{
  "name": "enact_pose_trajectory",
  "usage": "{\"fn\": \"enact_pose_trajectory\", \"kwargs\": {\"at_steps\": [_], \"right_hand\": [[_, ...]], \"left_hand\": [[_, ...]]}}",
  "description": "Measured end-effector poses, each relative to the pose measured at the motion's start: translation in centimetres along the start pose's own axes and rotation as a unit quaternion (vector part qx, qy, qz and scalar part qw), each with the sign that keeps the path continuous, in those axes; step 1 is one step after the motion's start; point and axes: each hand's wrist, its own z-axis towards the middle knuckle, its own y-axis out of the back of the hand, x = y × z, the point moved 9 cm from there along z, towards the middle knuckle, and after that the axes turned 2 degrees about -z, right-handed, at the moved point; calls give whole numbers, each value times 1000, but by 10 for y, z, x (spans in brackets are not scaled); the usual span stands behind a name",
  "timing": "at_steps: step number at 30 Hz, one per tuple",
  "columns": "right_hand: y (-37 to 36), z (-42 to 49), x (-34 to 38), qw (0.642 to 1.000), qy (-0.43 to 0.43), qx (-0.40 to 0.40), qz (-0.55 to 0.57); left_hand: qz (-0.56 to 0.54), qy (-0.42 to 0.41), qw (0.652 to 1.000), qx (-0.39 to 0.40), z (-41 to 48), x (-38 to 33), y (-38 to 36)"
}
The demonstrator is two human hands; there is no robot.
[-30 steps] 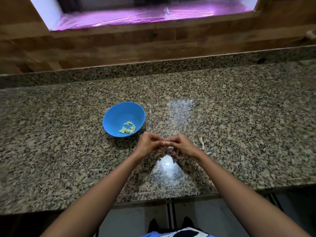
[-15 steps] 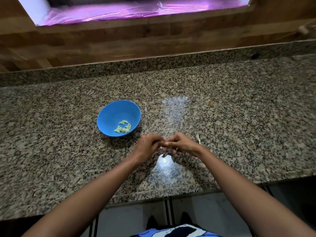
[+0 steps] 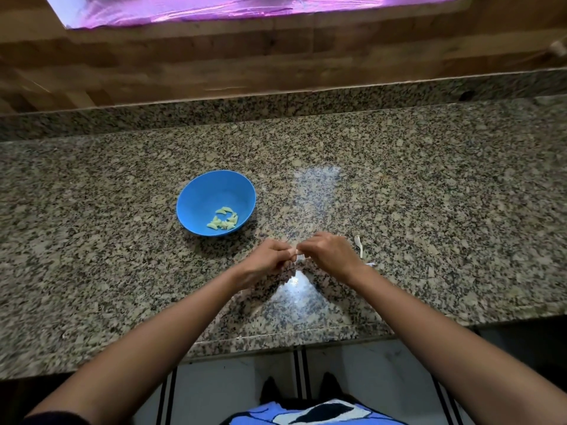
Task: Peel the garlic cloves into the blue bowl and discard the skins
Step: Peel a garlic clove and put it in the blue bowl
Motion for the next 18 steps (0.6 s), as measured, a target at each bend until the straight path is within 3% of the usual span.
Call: {"fn": "enact_pose_trajectory", "kwargs": {"at_steps": [2, 3, 5, 6, 7, 8, 10, 12, 18], "right_hand": [[-9, 3, -11, 994, -84, 51, 39], [-18, 0, -19, 971, -166, 96, 145], [-40, -14, -19, 836, -298, 168, 428], [-44, -20, -14, 773, -325, 180, 514], [-47, -23, -12, 748, -332, 178, 547], [-47, -23, -13, 750, -333, 166, 547], [-41, -21, -19, 802, -331, 131, 480], [-41, -20, -26, 841, -333, 106, 413], [-37, -23, -29, 894, -327, 105, 287]], "left_hand": [[96, -44, 994, -39, -1, -7, 6], [187, -90, 975, -73, -2, -14, 9], [318, -192, 921, -118, -8, -30, 12], [350, -227, 901, -120, -11, -34, 11], [358, -246, 893, -118, -11, -35, 11], [343, -237, 901, -123, -12, -34, 14], [258, -183, 934, -166, -11, -29, 26], [200, -155, 946, -201, -11, -25, 32], [232, -144, 950, -153, -11, -29, 19]]}}
